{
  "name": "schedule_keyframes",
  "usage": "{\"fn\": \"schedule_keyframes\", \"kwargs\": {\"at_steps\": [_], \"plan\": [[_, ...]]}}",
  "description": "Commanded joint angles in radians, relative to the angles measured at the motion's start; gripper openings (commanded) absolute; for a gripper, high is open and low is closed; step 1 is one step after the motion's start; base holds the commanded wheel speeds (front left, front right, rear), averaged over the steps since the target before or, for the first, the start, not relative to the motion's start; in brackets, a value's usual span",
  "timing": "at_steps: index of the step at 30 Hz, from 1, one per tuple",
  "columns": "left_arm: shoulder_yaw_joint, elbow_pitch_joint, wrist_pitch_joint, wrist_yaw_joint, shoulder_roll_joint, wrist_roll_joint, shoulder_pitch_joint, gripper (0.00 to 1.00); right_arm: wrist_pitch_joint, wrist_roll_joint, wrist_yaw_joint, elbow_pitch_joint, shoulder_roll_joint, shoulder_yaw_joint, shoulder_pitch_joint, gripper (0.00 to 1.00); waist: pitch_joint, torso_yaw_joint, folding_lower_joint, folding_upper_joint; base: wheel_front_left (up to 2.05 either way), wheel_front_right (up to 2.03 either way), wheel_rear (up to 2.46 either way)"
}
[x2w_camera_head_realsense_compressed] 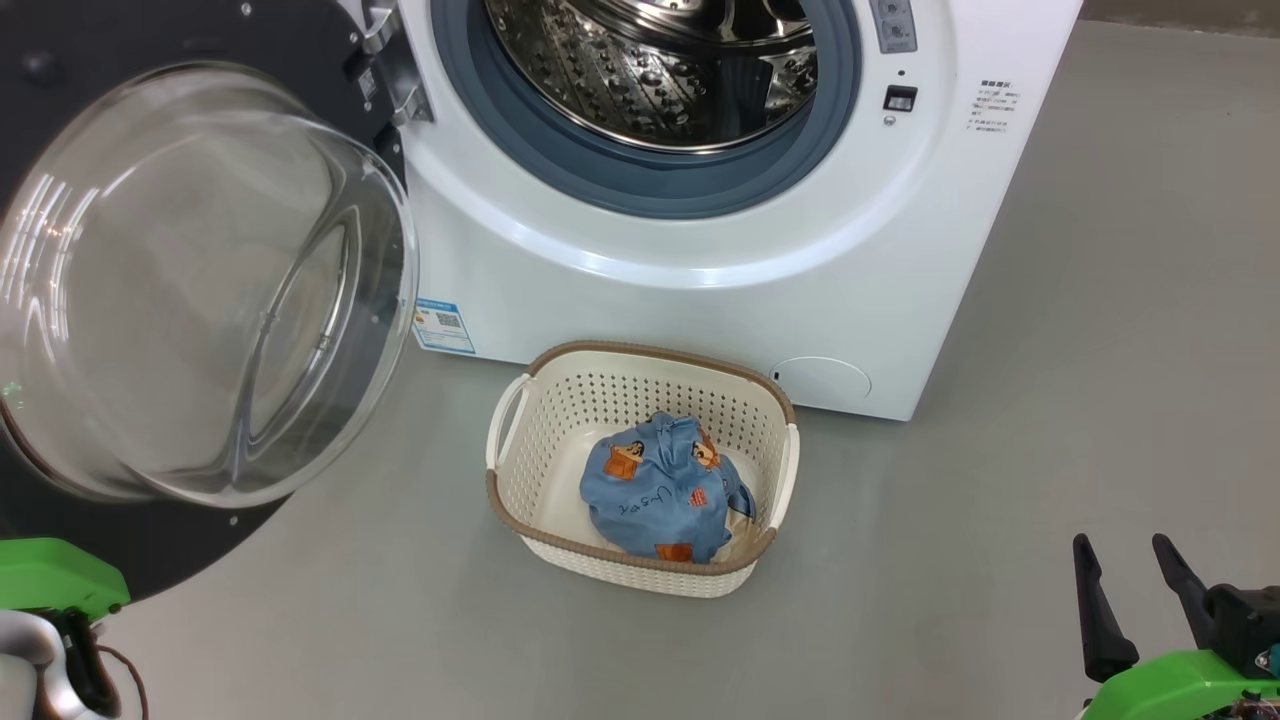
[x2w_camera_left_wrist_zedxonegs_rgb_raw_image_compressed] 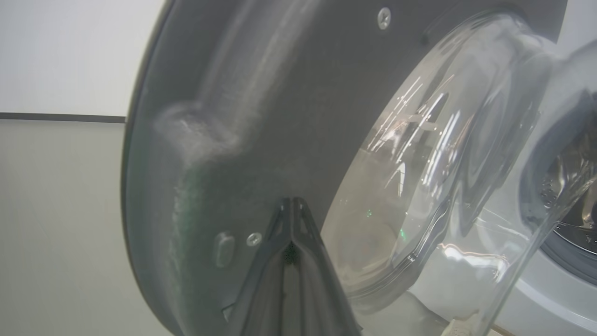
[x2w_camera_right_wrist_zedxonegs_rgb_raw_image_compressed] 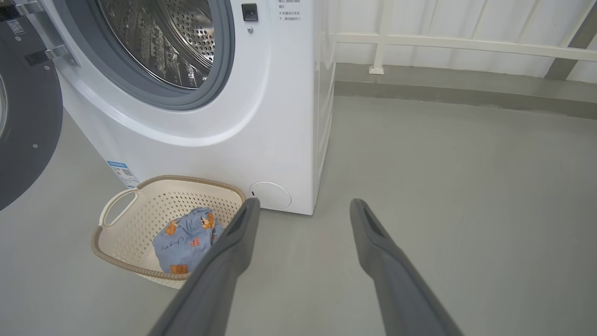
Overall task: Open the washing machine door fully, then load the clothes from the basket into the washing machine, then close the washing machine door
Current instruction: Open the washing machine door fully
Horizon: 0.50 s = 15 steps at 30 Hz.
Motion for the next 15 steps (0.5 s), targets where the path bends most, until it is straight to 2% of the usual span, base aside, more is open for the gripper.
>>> {"fn": "schedule_keyframes", "kwargs": {"at_steps": [1,9,15], "plan": [[0.052,-0.003,-0.006,0.000,0.065,0.009,-0.046,0.00,-0.007,-0.009,0.004,-0.025,-0.015,0.016,-0.044,1.00,0.001,0.000,0.0000,0.0000,0.00,0.00,0.00],[0.072,-0.028,-0.006,-0.011,0.045,0.037,-0.029,0.00,-0.010,-0.008,0.004,-0.024,-0.015,0.014,-0.044,1.00,-0.001,0.000,0.0000,0.0000,0.00,0.00,0.00],[0.098,-0.114,-0.006,-0.011,0.008,0.067,0.032,0.00,-0.013,-0.005,0.004,-0.018,-0.015,0.010,-0.042,1.00,-0.008,-0.001,0.0000,0.0000,0.00,0.00,0.00]]}}
